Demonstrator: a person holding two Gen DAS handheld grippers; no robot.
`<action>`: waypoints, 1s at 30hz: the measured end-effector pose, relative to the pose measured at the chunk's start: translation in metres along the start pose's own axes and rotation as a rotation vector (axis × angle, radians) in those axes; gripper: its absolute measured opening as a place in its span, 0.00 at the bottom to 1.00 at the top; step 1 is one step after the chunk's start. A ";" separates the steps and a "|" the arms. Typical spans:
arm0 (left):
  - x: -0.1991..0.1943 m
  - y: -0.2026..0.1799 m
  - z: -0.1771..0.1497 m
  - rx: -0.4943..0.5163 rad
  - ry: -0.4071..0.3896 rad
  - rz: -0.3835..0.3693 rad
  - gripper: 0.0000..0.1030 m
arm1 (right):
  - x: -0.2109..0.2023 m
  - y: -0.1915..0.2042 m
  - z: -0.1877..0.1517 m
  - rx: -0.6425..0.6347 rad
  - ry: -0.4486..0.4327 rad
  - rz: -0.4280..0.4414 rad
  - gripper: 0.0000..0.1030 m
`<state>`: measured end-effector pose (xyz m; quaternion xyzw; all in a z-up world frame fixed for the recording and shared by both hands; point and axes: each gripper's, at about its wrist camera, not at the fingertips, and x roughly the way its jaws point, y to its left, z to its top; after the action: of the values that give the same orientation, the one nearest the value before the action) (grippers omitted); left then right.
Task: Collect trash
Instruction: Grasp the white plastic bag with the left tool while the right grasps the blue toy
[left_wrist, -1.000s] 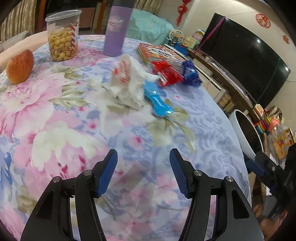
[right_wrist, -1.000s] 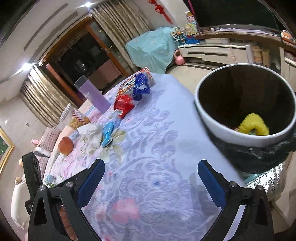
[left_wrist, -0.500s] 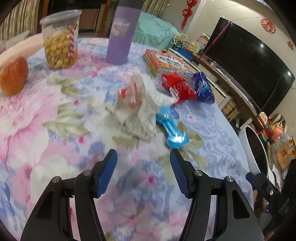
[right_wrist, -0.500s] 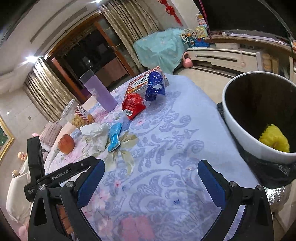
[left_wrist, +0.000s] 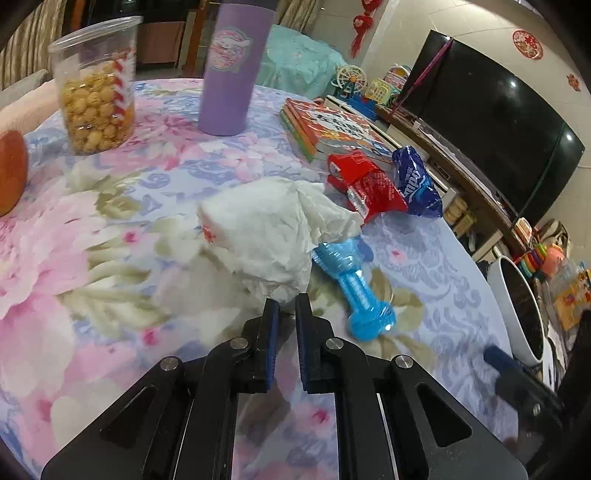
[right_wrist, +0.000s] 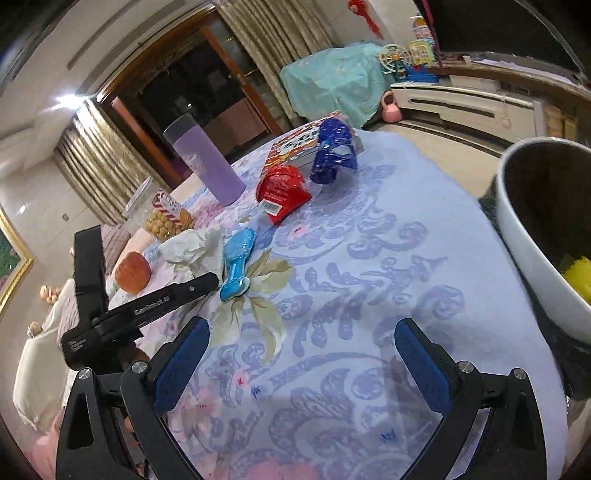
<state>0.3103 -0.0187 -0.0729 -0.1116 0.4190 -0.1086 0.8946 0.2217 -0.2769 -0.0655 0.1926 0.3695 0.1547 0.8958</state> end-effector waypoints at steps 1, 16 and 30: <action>-0.005 0.004 -0.003 -0.007 0.000 -0.004 0.08 | 0.002 0.003 0.001 -0.011 -0.001 -0.001 0.98; -0.062 0.062 -0.058 -0.135 -0.003 -0.084 0.05 | 0.084 0.074 0.022 -0.206 0.067 -0.035 0.86; -0.061 0.056 -0.060 -0.094 -0.028 -0.073 0.05 | 0.114 0.088 0.022 -0.294 0.106 -0.179 0.23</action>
<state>0.2317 0.0458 -0.0821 -0.1701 0.4064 -0.1200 0.8896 0.3027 -0.1566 -0.0795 0.0177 0.4051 0.1364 0.9039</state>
